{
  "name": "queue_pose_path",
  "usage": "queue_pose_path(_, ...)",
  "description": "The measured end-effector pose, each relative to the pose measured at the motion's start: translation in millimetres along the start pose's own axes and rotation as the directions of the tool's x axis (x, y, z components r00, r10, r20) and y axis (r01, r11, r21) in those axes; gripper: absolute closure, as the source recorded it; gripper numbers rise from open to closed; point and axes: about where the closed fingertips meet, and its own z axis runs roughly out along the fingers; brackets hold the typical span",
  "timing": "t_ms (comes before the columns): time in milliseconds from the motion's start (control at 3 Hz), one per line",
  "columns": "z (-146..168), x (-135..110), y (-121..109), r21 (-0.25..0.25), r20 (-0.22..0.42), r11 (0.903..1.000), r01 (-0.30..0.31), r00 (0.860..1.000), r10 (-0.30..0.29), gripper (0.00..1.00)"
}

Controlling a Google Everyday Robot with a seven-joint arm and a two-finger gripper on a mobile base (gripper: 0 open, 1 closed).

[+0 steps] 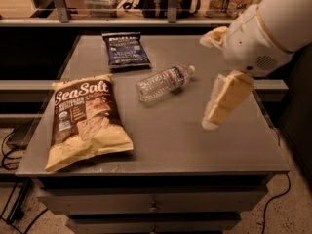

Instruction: Pick brown chip bag

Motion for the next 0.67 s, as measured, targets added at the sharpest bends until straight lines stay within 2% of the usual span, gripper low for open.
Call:
queue_pose_path(333, 37, -46, -2, -0.045, 0.122, 0.9976, 0.052, 0.991, -0.046, 0.00)
queue_pose_path(667, 72, -84, 7, -0.120, 0.156, 0.9892, 0.084, 0.986, -0.065, 0.00)
